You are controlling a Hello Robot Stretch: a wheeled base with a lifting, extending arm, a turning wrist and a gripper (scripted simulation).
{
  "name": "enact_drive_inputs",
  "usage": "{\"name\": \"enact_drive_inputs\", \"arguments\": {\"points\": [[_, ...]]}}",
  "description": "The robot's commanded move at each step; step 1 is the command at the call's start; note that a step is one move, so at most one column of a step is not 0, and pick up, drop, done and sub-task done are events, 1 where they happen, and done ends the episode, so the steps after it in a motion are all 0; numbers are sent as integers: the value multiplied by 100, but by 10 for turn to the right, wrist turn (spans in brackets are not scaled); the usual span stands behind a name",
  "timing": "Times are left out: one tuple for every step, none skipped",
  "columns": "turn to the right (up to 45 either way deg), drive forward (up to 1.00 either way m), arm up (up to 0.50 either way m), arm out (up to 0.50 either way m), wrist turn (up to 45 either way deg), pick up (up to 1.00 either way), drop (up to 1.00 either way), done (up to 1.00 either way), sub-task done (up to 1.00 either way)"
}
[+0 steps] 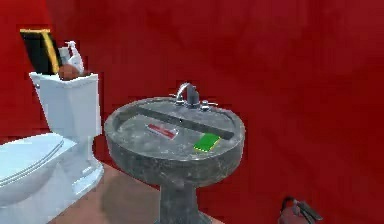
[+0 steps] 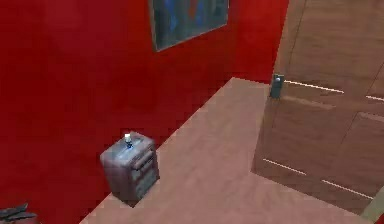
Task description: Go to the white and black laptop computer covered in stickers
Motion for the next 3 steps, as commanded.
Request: {"name": "enact_drive_inputs", "arguments": {"points": [[450, 0, 0, 0, 0, 0, 0, 0, 0], [450, 0, 0, 0, 0, 0, 0, 0, 0], [60, 0, 0, 0, 0, 0, 0, 0, 0]]}}
